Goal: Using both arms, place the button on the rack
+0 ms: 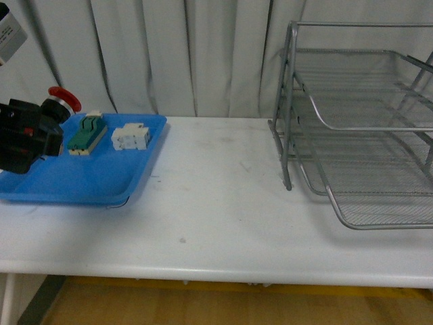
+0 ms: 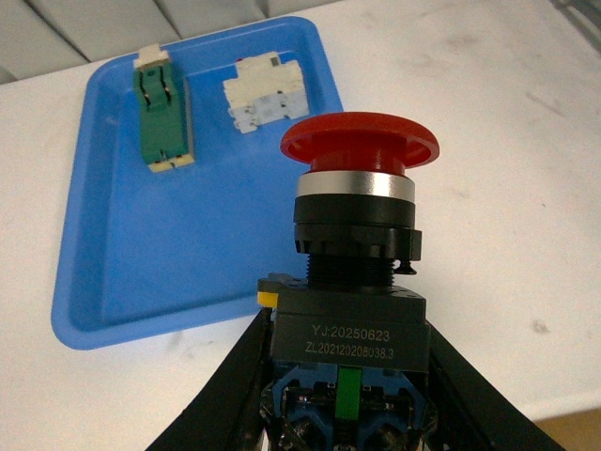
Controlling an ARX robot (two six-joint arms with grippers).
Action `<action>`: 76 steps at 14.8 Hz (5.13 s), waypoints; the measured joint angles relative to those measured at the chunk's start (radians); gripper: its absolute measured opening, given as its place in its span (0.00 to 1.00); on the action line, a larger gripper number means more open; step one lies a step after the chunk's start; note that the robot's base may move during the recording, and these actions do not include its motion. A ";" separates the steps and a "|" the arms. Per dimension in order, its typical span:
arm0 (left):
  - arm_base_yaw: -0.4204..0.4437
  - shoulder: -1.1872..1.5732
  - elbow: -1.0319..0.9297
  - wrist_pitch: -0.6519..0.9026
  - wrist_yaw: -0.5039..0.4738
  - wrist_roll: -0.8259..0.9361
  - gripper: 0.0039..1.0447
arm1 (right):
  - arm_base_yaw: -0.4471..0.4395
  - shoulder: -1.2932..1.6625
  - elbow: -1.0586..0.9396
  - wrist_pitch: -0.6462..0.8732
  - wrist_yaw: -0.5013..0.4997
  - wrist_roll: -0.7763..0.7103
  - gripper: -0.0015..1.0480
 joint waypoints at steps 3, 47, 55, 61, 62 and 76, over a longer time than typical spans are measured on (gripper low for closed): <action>0.043 0.079 -0.034 0.023 0.027 0.015 0.34 | 0.000 0.000 0.000 0.000 0.000 0.000 0.94; -0.345 0.568 0.754 -0.430 0.211 0.161 0.94 | 0.000 0.000 0.000 0.000 0.003 0.000 0.94; -0.265 -0.023 0.150 0.275 -0.092 -0.026 0.77 | 0.000 0.000 0.000 0.001 0.002 0.000 0.94; -0.077 -0.425 -0.393 0.467 -0.178 -0.197 0.08 | 0.000 0.000 0.000 0.000 0.001 0.000 0.94; -0.060 -0.467 -0.422 0.472 -0.170 -0.204 0.01 | 0.000 0.000 0.000 0.000 0.001 0.000 0.94; 0.069 -0.906 -0.675 0.328 -0.037 -0.205 0.01 | 0.000 0.000 0.000 0.000 0.000 0.000 0.94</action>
